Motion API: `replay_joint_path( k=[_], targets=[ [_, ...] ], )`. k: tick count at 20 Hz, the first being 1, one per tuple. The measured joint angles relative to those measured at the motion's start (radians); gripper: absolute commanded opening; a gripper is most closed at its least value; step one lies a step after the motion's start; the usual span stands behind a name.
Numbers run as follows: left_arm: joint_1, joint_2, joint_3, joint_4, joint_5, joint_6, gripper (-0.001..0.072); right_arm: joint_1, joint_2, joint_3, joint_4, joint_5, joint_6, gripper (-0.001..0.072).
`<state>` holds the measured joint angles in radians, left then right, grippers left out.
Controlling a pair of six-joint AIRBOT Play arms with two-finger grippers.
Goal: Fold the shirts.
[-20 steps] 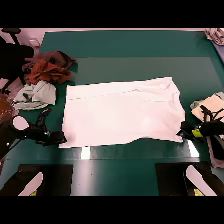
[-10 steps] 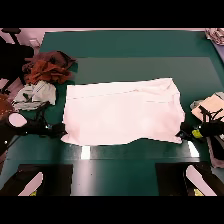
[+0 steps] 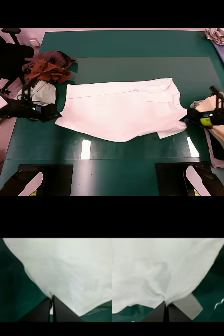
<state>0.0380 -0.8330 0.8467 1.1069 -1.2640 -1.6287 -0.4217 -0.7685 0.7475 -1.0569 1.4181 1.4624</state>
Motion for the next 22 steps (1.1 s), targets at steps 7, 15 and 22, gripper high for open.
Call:
replay_joint_path(
  k=[7,15,22],
  targets=[
    [0.0,-0.006,0.056,0.089,0.257,-0.193,0.0024,0.01,-0.125,0.234,0.013,-0.018,0.012,0.0027],
    [-0.001,-0.232,0.081,0.054,0.548,-0.228,0.0024,0.103,-0.447,0.46,0.018,-0.098,0.018,0.0027],
    [-0.002,-0.518,0.255,0.009,0.634,-0.179,0.0024,0.194,-0.774,0.769,0.018,-0.123,0.054,0.0026]
  ],
)
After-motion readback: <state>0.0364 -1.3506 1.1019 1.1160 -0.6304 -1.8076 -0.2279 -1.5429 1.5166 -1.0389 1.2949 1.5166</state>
